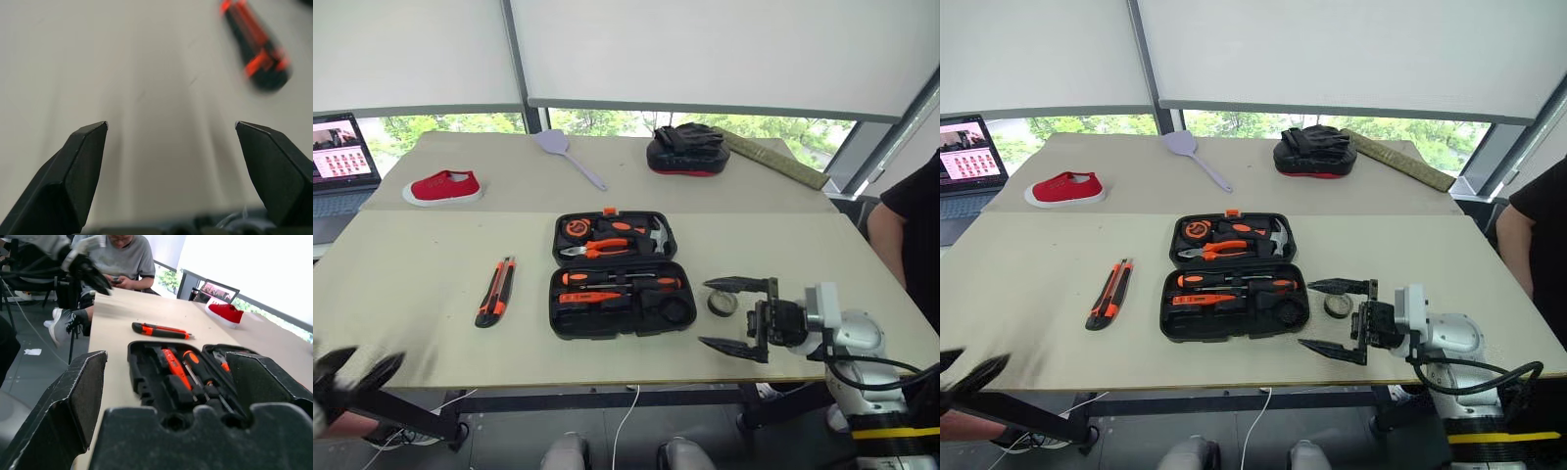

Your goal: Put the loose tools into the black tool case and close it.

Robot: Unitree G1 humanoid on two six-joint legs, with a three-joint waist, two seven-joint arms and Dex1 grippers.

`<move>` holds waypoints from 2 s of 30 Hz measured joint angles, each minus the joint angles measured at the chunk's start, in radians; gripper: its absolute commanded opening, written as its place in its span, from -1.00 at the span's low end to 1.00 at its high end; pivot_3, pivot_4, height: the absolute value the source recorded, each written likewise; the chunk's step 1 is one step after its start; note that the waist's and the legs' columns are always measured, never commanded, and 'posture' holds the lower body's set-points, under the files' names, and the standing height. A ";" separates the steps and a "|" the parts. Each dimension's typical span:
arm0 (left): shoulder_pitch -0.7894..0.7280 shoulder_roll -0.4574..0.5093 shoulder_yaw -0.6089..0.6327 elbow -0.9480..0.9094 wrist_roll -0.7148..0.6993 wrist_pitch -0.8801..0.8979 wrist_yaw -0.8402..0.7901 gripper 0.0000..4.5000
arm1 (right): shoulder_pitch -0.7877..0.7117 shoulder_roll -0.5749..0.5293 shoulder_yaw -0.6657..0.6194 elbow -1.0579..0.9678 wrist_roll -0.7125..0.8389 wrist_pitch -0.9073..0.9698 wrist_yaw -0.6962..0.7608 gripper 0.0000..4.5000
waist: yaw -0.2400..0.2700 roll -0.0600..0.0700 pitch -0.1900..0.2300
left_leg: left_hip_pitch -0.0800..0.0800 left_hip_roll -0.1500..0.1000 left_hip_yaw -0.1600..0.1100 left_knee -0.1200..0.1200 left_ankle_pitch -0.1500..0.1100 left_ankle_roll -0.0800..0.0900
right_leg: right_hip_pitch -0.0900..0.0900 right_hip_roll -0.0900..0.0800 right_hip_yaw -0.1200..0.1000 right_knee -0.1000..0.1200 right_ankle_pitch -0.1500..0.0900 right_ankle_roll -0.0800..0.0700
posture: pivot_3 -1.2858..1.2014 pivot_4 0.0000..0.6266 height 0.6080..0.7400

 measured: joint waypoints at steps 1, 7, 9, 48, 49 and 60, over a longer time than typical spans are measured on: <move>-0.051 -0.006 -0.020 -0.026 -0.029 0.059 0.055 0.99 | -0.005 0.001 0.003 0.003 0.000 0.001 0.005 1.00 | -0.001 0.000 0.000 | 0.000 -0.001 0.000 0.000 0.000 0.000 | 0.001 0.001 0.000 0.001 0.000 0.000 | 0.03 -0.52 1.00; -0.366 -0.075 -0.243 -0.067 -0.026 0.337 0.369 0.99 | -0.022 0.005 0.020 0.021 -0.001 0.008 0.012 1.00 | -0.015 -0.001 0.000 | 0.000 -0.001 0.003 0.000 0.006 0.008 | 0.002 0.009 0.005 0.001 0.006 0.001 | 0.03 -0.52 1.00; -0.474 -0.081 -0.332 0.006 0.030 0.339 0.412 0.99 | -0.033 0.006 0.023 0.025 -0.001 0.012 0.007 1.00 | -0.013 -0.001 0.000 | 0.000 0.000 0.002 0.000 0.006 0.008 | 0.002 0.012 0.005 0.001 0.006 0.001 | 0.03 -0.52 1.00; -0.855 0.031 -1.086 0.222 0.442 -0.382 -0.601 -0.28 | 0.057 -0.162 -0.054 -0.041 -0.001 0.119 -0.054 1.00 | -0.008 0.000 0.002 | -0.003 0.000 0.009 0.002 0.006 0.009 | -0.001 0.012 0.011 -0.002 0.007 0.004 | 0.03 -0.52 1.00; -0.859 0.028 -1.102 0.222 0.457 -0.378 -0.596 -0.28 | 0.064 -0.163 -0.055 -0.051 -0.001 0.119 -0.053 1.00 | -0.010 0.000 0.002 | -0.003 0.001 0.009 0.001 0.006 0.009 | -0.001 0.013 0.011 -0.002 0.007 0.004 | 0.03 -0.52 1.00; -0.858 0.035 -1.179 0.217 0.579 -0.353 -0.584 -0.28 | 0.110 -0.176 -0.089 -0.102 -0.001 0.119 -0.048 1.00 | -0.004 0.000 0.002 | -0.002 0.001 0.006 0.003 0.006 0.010 | 0.000 0.014 0.011 -0.001 0.003 0.007 | 0.03 -0.52 1.00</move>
